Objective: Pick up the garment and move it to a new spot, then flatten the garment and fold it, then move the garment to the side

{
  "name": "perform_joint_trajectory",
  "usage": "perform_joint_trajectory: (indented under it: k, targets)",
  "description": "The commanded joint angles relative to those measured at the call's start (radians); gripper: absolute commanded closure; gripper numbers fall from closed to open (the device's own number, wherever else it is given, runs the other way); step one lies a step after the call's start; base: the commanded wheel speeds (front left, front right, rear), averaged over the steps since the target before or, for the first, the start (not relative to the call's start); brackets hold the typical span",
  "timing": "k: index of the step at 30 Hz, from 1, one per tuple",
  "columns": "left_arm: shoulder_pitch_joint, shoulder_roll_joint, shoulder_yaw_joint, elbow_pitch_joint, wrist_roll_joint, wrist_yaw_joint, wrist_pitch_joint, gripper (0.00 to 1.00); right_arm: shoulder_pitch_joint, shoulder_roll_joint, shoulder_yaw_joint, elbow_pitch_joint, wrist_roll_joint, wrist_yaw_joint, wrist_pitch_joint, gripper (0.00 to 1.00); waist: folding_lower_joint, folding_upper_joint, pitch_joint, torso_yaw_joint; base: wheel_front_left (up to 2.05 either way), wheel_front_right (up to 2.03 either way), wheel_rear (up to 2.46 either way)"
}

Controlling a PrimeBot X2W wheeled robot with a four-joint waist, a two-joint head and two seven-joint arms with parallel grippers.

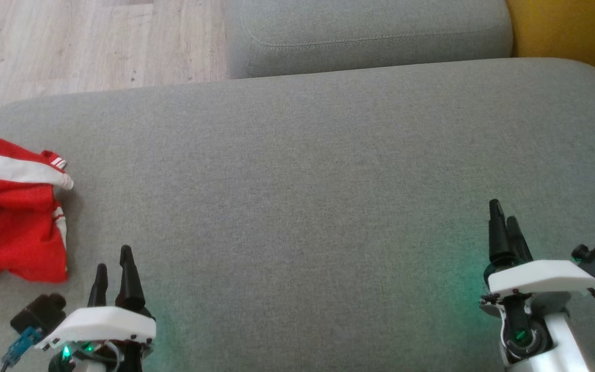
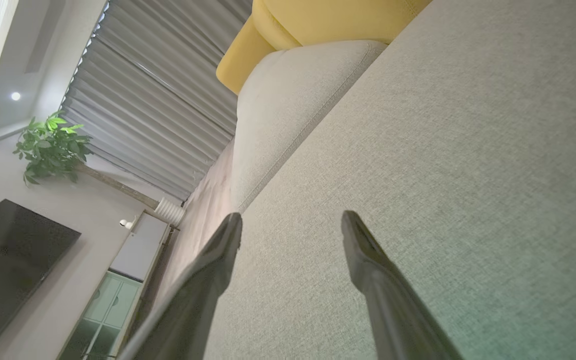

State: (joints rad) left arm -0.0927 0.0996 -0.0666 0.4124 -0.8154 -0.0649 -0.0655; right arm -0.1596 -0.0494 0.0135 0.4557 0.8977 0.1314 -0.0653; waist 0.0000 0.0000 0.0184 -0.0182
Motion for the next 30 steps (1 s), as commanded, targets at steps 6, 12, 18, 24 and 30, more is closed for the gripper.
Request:
perform_joint_trajectory:
  k: [6, 12, 18, 24, 30]
  targets:
    - [-0.051, 0.027, -0.005, -0.012, 0.097, 0.014, -0.031, 0.0, -0.076, -0.009, 0.034, -0.008, -0.1, 0.0, -0.032, 0.0, 0.0, 0.0, 0.0, 0.002, 0.0, 0.0, 0.0]
    - [-0.055, 0.029, -0.022, -0.001, 0.172, 0.022, -0.049, 0.0, -0.079, -0.01, 0.047, 0.009, -0.172, 0.0, -0.05, 0.0, 0.0, 0.0, 0.002, 0.009, 0.0, 0.0, 0.0]
    - [-0.059, 0.035, -0.033, 0.007, 0.235, 0.033, -0.063, 0.0, -0.083, -0.009, 0.052, 0.022, -0.238, 0.0, -0.065, 0.0, 0.0, 0.0, 0.001, 0.011, 0.0, 0.0, 0.0]
    - [-0.062, 0.043, -0.046, 0.003, 0.311, 0.046, -0.081, 0.0, -0.092, -0.005, 0.053, 0.032, -0.321, -0.001, -0.082, 0.0, 0.0, 0.0, 0.001, 0.008, 0.0, 0.0, 0.0]
    - [-0.084, 0.051, -0.061, 0.007, 0.387, 0.053, -0.099, 0.0, -0.11, -0.002, 0.056, 0.034, -0.404, -0.001, -0.1, 0.0, 0.0, 0.0, 0.006, 0.005, 0.0, 0.0, 0.0]
